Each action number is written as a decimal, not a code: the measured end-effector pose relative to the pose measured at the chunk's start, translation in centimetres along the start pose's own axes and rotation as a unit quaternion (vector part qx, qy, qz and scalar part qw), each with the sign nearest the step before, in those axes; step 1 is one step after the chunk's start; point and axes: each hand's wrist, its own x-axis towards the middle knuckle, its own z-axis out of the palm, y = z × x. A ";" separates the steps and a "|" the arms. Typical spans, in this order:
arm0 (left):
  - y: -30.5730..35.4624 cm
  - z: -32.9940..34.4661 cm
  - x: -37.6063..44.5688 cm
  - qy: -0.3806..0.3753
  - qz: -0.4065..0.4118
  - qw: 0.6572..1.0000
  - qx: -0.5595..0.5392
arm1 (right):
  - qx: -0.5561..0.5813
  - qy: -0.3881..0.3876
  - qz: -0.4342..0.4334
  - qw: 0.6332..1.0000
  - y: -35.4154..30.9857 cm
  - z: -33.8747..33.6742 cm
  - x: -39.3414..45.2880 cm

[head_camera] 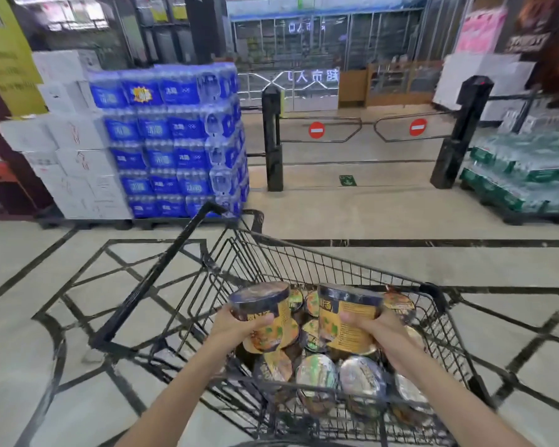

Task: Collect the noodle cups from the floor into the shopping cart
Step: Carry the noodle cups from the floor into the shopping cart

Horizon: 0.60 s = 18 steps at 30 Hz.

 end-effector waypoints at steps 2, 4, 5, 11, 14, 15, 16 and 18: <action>0.4 1.3 4.3 0.014 -0.021 1.000 -0.007 | -0.004 -0.006 0.014 1.000 -0.5 0.1 4.7; 0.2 2.4 7.8 0.005 -0.038 0.999 -0.020 | -0.007 -0.005 0.033 0.999 -0.6 0.5 8.6; -0.4 2.8 9.6 0.003 -0.047 0.999 -0.027 | -0.003 -0.005 0.044 0.999 -0.4 0.8 10.4; -2.5 5.0 18.4 -0.003 -0.081 0.996 -0.038 | 0.008 0.015 0.106 0.994 1.4 2.0 18.4; -5.0 5.7 22.6 -0.009 -0.099 0.995 -0.017 | -0.006 0.058 0.131 0.990 3.5 2.0 22.0; -5.8 6.0 23.8 -0.006 -0.107 0.994 -0.014 | -0.014 0.077 0.134 0.988 4.2 2.0 23.1; -6.5 6.5 24.9 -0.003 -0.108 0.994 -0.013 | -0.025 0.091 0.140 0.986 5.1 1.8 24.2; -8.0 7.2 27.0 -0.001 -0.120 0.993 0.008 | -0.052 0.104 0.150 0.982 6.1 1.9 25.9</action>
